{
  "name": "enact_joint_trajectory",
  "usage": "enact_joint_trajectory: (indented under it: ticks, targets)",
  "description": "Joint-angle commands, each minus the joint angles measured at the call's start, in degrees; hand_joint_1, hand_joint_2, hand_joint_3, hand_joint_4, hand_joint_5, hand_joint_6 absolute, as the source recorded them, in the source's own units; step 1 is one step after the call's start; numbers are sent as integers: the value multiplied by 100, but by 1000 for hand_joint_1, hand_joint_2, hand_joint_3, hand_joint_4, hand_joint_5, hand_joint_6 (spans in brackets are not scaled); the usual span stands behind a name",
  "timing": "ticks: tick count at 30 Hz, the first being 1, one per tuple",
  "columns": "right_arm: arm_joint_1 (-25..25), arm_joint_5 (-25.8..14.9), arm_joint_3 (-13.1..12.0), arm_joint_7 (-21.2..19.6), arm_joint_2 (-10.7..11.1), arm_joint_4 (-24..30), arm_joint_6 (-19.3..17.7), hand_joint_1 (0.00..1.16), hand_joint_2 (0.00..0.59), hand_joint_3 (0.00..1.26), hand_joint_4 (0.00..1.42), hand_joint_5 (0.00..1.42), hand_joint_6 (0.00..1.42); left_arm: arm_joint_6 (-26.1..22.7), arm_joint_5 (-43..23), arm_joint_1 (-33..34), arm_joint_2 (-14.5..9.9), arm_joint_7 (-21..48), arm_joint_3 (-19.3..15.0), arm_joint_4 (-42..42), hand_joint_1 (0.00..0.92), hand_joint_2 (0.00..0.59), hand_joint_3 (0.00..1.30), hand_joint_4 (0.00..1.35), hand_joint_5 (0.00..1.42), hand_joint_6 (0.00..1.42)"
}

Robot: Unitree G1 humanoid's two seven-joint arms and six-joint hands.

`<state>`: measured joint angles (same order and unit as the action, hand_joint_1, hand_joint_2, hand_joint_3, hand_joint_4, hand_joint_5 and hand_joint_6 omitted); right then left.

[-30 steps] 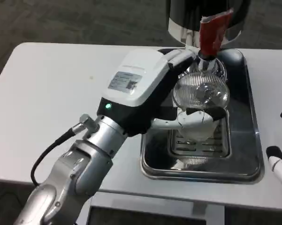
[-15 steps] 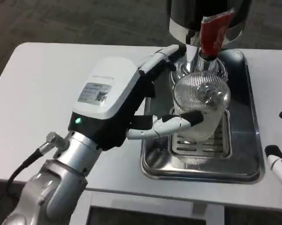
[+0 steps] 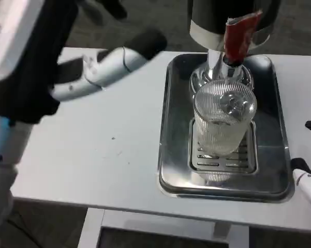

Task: Grasp the cup under the faucet to collect the drink, then remove the cup.

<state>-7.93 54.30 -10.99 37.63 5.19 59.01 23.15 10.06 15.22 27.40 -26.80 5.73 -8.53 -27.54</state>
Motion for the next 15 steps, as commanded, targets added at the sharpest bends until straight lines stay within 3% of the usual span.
enact_joint_trajectory:
  ticks: [1,8,15]
  targets:
    - [-32,34,85,-102,11,55,61,373,460,134,0,0,98,-258,-1334,615,-213,808,-64,65,31,141,414,452,555,510]
    - [-67,44,121,-155,-28,99,38,376,461,134,0,0,98,-1035,-2867,1461,-200,1593,45,448,0,137,372,354,462,427]
    - [-132,-23,74,-223,-70,99,-35,378,461,134,0,0,98,-1709,-3471,2015,-208,2209,230,955,0,120,305,255,377,359]
